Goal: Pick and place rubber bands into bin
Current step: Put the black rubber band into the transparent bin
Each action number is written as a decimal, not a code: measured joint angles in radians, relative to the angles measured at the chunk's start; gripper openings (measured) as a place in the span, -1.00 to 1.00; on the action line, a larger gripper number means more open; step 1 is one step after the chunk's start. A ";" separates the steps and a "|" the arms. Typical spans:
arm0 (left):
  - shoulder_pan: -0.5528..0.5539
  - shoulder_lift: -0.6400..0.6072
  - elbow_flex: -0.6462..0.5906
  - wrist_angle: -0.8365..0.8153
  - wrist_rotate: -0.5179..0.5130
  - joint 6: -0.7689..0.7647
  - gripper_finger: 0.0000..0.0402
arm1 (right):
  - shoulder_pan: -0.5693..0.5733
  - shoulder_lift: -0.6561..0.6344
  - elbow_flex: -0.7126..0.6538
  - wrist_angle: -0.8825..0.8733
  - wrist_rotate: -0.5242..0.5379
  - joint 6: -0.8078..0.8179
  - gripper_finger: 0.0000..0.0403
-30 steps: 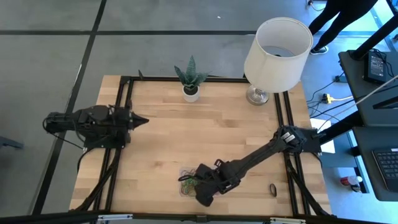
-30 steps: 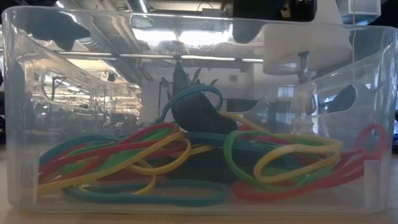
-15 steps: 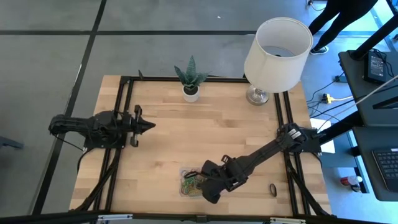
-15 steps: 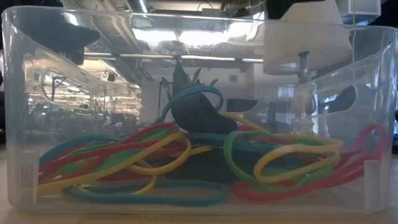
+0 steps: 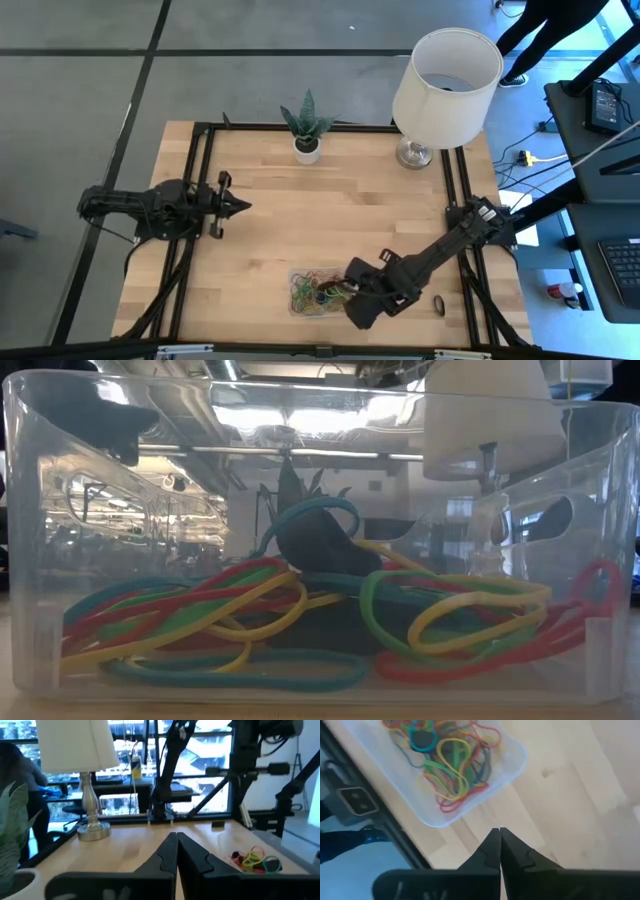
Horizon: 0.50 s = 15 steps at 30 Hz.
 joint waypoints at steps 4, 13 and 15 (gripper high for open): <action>0.018 0.000 0.000 -0.050 0.009 0.001 -0.99 | 0.016 -0.001 0.000 -0.050 0.007 0.029 -0.99; 0.020 0.003 0.000 -0.095 0.004 0.028 -0.99 | 0.066 -0.001 0.000 -0.139 0.013 0.172 -0.99; 0.019 0.009 0.000 -0.094 -0.003 0.028 -0.99 | 0.080 -0.001 0.000 -0.164 0.016 0.221 -0.99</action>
